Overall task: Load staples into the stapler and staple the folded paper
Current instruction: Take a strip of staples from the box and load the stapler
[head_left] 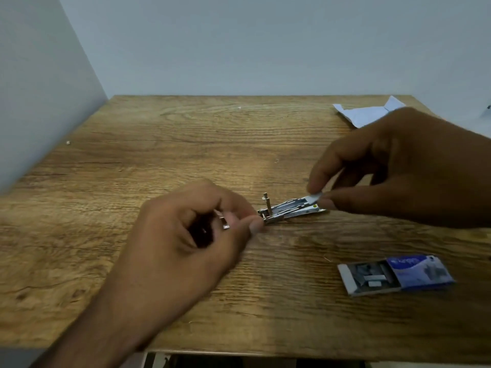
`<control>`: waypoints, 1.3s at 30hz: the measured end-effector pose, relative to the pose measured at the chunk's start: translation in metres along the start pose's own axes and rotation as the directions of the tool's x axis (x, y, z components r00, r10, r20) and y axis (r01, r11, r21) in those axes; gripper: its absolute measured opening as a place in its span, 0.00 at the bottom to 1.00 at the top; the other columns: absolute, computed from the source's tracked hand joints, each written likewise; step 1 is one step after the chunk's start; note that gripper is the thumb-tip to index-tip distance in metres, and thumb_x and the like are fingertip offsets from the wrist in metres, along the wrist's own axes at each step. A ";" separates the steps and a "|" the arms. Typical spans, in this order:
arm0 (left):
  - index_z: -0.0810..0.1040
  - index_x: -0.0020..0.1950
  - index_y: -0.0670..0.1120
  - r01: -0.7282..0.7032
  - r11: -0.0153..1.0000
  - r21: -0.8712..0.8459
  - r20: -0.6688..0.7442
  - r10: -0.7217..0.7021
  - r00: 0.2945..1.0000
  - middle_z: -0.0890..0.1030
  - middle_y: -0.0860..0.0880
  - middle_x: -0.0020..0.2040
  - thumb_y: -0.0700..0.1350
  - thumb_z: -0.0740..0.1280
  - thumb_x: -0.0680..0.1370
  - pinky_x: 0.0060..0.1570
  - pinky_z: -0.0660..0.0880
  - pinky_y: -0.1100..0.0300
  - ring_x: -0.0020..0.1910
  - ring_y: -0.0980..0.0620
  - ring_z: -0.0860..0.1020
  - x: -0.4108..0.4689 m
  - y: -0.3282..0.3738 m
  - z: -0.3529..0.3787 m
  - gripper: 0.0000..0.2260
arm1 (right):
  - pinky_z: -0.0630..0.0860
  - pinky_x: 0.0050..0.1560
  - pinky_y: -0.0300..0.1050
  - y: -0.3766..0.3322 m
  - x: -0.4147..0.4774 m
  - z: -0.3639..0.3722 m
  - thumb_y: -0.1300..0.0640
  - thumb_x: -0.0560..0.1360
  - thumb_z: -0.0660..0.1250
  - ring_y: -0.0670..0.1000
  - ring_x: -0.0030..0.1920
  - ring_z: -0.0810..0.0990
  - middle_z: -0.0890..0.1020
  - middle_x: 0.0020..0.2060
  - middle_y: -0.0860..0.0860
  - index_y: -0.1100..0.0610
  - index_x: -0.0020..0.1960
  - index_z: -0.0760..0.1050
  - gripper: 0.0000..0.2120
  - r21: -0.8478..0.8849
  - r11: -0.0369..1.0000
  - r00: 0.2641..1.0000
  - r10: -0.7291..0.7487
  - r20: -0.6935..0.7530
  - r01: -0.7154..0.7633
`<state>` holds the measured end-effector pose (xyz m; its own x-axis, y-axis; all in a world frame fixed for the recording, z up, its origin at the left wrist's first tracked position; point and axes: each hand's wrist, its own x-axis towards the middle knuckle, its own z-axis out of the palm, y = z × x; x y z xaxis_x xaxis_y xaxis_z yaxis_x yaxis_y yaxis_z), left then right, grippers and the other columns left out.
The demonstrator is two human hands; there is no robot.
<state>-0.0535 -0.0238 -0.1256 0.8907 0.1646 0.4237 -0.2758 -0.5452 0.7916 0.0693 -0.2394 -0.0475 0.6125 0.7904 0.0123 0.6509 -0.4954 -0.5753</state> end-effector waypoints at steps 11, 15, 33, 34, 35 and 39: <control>0.82 0.57 0.57 -0.085 0.890 0.447 0.235 -0.025 0.972 0.79 0.60 0.47 0.67 0.70 0.68 0.47 0.77 0.55 0.48 0.59 0.77 0.038 -0.006 0.010 0.22 | 0.80 0.40 0.32 0.024 0.045 0.014 0.47 0.64 0.74 0.41 0.39 0.86 0.88 0.38 0.40 0.42 0.44 0.86 0.10 -0.035 0.998 0.993 -0.051 0.106 0.055; 0.85 0.51 0.58 -0.091 0.899 0.429 0.259 -0.026 0.966 0.80 0.60 0.46 0.63 0.69 0.69 0.43 0.78 0.52 0.47 0.58 0.77 0.040 -0.008 0.016 0.16 | 0.80 0.39 0.32 0.028 0.044 0.012 0.49 0.64 0.75 0.41 0.40 0.86 0.88 0.38 0.40 0.43 0.44 0.86 0.09 0.001 0.995 0.991 -0.099 0.094 0.099; 0.86 0.49 0.56 -0.069 0.936 0.346 0.230 -0.013 0.973 0.81 0.58 0.45 0.59 0.70 0.70 0.45 0.78 0.51 0.47 0.57 0.78 0.041 -0.014 0.020 0.13 | 0.76 0.42 0.35 0.029 0.043 0.009 0.44 0.65 0.74 0.40 0.45 0.86 0.88 0.40 0.39 0.40 0.43 0.87 0.07 -0.015 0.985 0.976 -0.168 0.141 0.172; 0.86 0.50 0.56 -0.071 0.936 0.345 0.229 -0.011 0.973 0.81 0.58 0.45 0.59 0.70 0.70 0.44 0.78 0.51 0.47 0.57 0.78 0.041 -0.014 0.020 0.13 | 0.76 0.43 0.35 0.029 0.043 0.009 0.44 0.66 0.74 0.40 0.45 0.86 0.88 0.40 0.39 0.40 0.43 0.87 0.07 -0.022 0.982 0.973 -0.182 0.142 0.187; 0.86 0.50 0.56 -0.073 0.936 0.343 0.228 -0.008 0.974 0.81 0.58 0.45 0.59 0.70 0.70 0.44 0.78 0.51 0.47 0.57 0.78 0.041 -0.014 0.020 0.13 | 0.76 0.43 0.35 0.030 0.042 0.009 0.44 0.66 0.73 0.41 0.46 0.86 0.87 0.41 0.40 0.40 0.44 0.87 0.07 -0.035 0.978 0.970 -0.197 0.145 0.204; 0.86 0.49 0.55 -0.080 0.937 0.339 0.224 0.002 0.975 0.81 0.57 0.45 0.57 0.73 0.71 0.43 0.78 0.51 0.46 0.56 0.79 0.040 -0.016 0.020 0.10 | 0.76 0.42 0.35 0.032 0.039 0.009 0.44 0.68 0.72 0.42 0.47 0.85 0.86 0.44 0.40 0.39 0.46 0.87 0.08 -0.061 0.970 0.960 -0.220 0.176 0.233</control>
<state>-0.0058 -0.0253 -0.1297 0.9483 -0.0247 0.3164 -0.2073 -0.8031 0.5586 0.1101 -0.2210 -0.0722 0.3659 0.9306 -0.0059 0.8019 -0.3185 -0.5054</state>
